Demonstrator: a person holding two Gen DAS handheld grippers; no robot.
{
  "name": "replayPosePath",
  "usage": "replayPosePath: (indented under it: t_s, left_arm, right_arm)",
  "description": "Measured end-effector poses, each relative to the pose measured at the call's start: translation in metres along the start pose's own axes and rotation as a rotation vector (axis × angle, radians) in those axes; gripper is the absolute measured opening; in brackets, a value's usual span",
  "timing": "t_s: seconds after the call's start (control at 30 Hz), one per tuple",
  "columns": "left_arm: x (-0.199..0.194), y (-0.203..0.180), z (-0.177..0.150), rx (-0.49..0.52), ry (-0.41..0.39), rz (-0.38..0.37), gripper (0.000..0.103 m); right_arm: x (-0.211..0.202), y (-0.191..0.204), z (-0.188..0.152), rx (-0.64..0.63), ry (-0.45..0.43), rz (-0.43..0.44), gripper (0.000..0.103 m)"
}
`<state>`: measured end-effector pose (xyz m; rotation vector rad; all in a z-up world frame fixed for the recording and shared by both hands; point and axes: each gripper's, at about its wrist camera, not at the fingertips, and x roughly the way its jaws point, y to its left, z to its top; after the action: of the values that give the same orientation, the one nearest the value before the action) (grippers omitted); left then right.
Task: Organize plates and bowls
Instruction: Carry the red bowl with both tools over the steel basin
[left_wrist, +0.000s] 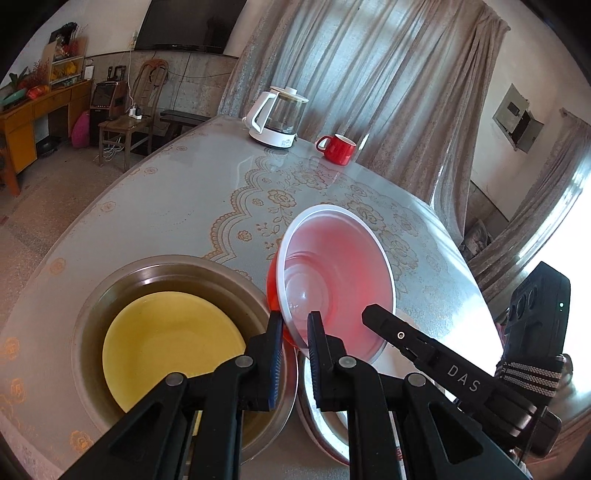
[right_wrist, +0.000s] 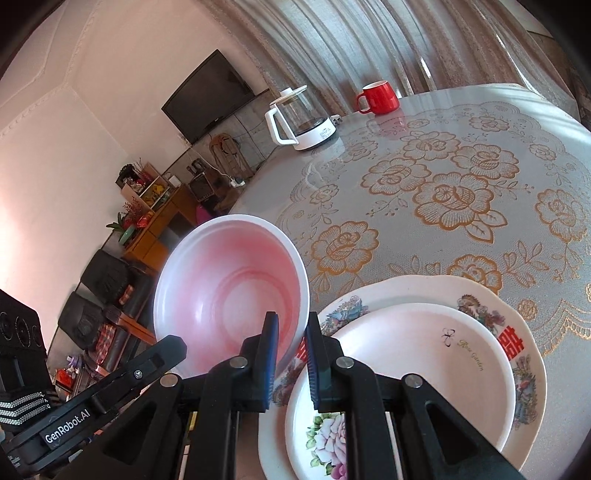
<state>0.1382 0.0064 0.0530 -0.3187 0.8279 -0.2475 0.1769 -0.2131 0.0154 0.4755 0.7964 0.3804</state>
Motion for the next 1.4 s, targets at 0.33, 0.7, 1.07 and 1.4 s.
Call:
replayPosePath:
  t_s: [0.33,0.7,1.07,1.4]
  left_arm:
    - [-0.009,0.017,-0.004,-0.032,-0.019,0.009,0.013]
    - [-0.03,0.04,-0.011,-0.067,-0.05,-0.006,0.013]
    - [-0.054,0.068,-0.019,-0.135,-0.069,-0.033,0.013]
    - [-0.053,0.088,-0.032,-0.188,-0.035,-0.015,0.013]
  right_arm:
    - [0.01,0.02,-0.008,-0.043,0.03,0.017,0.013]
    - [0.013,0.039,-0.017,-0.081,0.049,0.049,0.013]
    - [0.02,0.065,-0.033,-0.13,0.085,0.098,0.013]
    - [0.025,0.07,-0.045,-0.127,0.127,0.147,0.013]
